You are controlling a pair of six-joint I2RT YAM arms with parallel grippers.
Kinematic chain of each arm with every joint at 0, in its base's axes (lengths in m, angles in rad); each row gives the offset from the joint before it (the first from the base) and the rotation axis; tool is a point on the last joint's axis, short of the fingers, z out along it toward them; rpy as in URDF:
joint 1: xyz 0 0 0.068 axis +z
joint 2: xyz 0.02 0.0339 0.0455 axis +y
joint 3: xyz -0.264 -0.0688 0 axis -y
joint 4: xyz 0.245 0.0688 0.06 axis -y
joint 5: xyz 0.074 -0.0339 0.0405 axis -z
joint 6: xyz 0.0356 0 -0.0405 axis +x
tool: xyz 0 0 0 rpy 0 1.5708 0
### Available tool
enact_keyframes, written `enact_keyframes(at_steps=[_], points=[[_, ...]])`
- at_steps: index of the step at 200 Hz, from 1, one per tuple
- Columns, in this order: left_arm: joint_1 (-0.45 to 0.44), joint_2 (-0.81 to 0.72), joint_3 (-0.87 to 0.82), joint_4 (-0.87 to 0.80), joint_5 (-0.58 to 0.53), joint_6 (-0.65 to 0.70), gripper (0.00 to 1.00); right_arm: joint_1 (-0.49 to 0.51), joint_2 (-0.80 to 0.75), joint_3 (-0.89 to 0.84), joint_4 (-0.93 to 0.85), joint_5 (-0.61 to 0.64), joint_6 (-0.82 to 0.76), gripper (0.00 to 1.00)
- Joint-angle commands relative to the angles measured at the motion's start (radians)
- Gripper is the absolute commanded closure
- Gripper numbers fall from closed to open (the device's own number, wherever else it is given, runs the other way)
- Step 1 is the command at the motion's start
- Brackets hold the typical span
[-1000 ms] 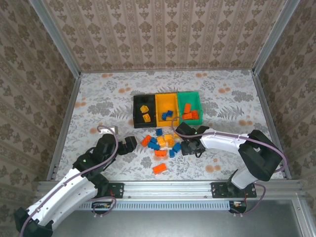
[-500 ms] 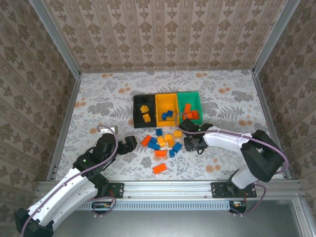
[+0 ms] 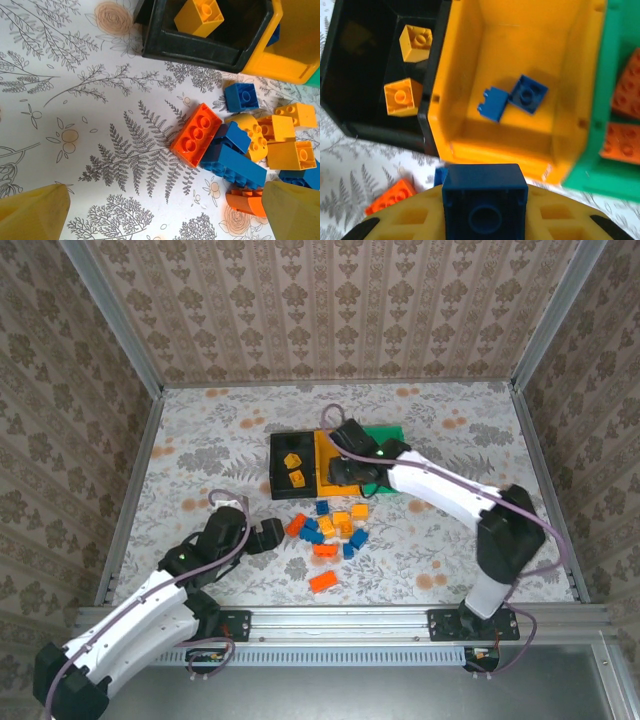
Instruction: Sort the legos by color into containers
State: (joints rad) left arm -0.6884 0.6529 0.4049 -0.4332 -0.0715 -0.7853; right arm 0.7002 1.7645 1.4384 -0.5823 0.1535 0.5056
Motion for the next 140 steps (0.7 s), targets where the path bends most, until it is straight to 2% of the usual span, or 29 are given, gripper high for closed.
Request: enact_keyframes(at_steps=[1, 49, 84, 104, 115, 140], points=[[0.007, 0.012, -0.002, 0.021, 0.041, 0.027, 0.00, -0.020, 0.133, 0.128, -0.051, 0.043, -0.015, 0.67], [0.010, 0.052, -0.011, 0.064, 0.071, 0.043, 0.00, -0.060, 0.305, 0.311, -0.109, 0.058, 0.003, 0.61], [0.010, 0.115, -0.004, 0.125, 0.125, 0.069, 0.00, -0.067, 0.302, 0.334, -0.109, 0.042, 0.006, 0.34], [0.001, 0.163, 0.015, 0.160, 0.186, 0.108, 0.00, -0.066, 0.263, 0.309, -0.100, 0.037, 0.008, 0.28], [-0.026, 0.193, 0.041, 0.161, 0.210, 0.144, 0.00, -0.068, 0.228, 0.275, -0.088, 0.032, 0.014, 0.26], [-0.179, 0.286, 0.123, 0.087, 0.170, 0.234, 0.00, -0.076, 0.144, 0.155, -0.046, 0.007, 0.039, 0.24]])
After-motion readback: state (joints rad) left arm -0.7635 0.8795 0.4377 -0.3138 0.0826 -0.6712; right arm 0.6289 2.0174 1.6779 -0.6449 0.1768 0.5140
